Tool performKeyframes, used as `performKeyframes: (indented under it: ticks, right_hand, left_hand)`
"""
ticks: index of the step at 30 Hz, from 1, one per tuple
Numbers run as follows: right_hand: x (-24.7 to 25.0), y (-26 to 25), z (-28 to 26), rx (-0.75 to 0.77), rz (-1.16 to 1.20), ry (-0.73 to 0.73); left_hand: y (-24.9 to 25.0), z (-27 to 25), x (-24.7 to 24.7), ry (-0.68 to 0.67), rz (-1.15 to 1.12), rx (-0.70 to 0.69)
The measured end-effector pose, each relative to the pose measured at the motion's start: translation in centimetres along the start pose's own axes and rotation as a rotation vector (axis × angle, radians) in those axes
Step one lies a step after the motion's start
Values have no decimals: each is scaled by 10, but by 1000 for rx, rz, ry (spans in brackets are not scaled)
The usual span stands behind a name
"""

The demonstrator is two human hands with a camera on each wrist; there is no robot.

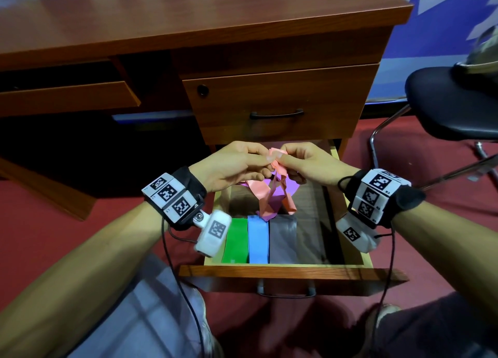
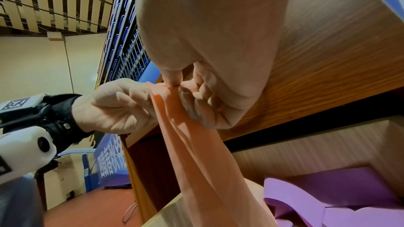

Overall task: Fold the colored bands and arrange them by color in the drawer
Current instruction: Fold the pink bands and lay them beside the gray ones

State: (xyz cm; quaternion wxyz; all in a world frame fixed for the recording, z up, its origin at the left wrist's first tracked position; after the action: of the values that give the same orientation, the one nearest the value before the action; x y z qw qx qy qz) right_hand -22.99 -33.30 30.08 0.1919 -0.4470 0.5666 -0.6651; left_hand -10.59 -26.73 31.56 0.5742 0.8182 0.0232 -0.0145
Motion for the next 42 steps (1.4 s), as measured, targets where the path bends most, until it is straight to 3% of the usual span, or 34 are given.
performKeyframes:
  ticks: [3,6,9,11,13,15,17,22,27,29,34,38,42]
  right_hand:
    - [1,0,2,-16,42,41]
    - [9,9,12,-87,153,160]
    - [11,23,24,-148,-38,209]
    - [-1,35,30,-165,-370,76]
    - [-24,56,36,-197,-678,-164]
    - [-45,78,41,-216,-900,-345]
    - [-58,96,49,-252,-944,-373]
    - [-56,119,79,-323,-843,-67]
    - [-59,108,125,-213,-733,157]
    - [-67,99,139,-184,-733,169]
    - [-92,108,161,-236,-751,28]
    - [-88,114,152,-311,-851,45]
    - [-69,109,134,-246,-852,90]
  left_hand:
    - [9,-1,4,23,20,-46]
    - [36,-8,18,172,-8,-211]
    - [61,-19,40,351,-97,-423]
    - [66,-24,49,419,-150,-494]
    - [65,-26,56,470,-197,-517]
    - [62,-25,61,504,-214,-526]
    - [57,-25,65,540,-175,-497]
    - [38,-20,84,696,-83,-350]
    - [28,-14,94,750,-123,-290]
    - [26,-12,95,746,-108,-290]
    - [25,-9,97,745,-70,-295]
    - [24,-8,101,748,-71,-313]
    - [24,-6,101,743,-44,-310]
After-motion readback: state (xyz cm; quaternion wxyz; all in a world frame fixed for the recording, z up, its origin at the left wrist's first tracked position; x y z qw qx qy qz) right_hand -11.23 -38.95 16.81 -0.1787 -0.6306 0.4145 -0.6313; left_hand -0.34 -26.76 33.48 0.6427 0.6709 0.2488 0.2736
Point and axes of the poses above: each hand's wrist, its own z-axis towards the middle knuckle, its own x-axis out of the back of the hand, y = z × x, the point moved 7 cm from there along z, towards the middle knuckle, and after that the axes turned 6 degrees about -z, right-handed, at the moved point
